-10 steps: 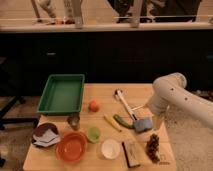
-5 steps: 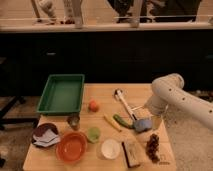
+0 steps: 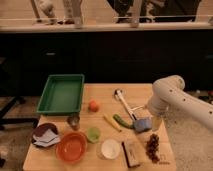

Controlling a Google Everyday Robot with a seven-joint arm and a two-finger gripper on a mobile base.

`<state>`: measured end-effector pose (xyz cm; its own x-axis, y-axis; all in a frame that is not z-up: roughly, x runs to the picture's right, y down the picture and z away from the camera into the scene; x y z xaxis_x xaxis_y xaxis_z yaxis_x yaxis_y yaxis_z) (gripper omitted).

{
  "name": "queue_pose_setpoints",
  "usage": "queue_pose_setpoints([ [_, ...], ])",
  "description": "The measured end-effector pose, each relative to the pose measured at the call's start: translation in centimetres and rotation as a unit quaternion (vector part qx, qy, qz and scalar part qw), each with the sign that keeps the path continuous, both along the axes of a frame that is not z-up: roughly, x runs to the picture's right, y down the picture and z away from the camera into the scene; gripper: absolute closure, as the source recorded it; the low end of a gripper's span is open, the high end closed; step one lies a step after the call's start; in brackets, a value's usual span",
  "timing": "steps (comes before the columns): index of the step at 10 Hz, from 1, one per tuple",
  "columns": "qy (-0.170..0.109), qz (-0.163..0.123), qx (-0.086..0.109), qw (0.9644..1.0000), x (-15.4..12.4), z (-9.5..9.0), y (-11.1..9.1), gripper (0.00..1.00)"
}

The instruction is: Place sponge in tray

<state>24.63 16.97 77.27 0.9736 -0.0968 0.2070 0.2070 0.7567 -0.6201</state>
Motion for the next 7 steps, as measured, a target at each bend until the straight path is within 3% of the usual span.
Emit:
queue_pose_setpoints([
  [7,-0.015,0.015,0.0,0.9998,0.4,2.5,1.4,0.2],
])
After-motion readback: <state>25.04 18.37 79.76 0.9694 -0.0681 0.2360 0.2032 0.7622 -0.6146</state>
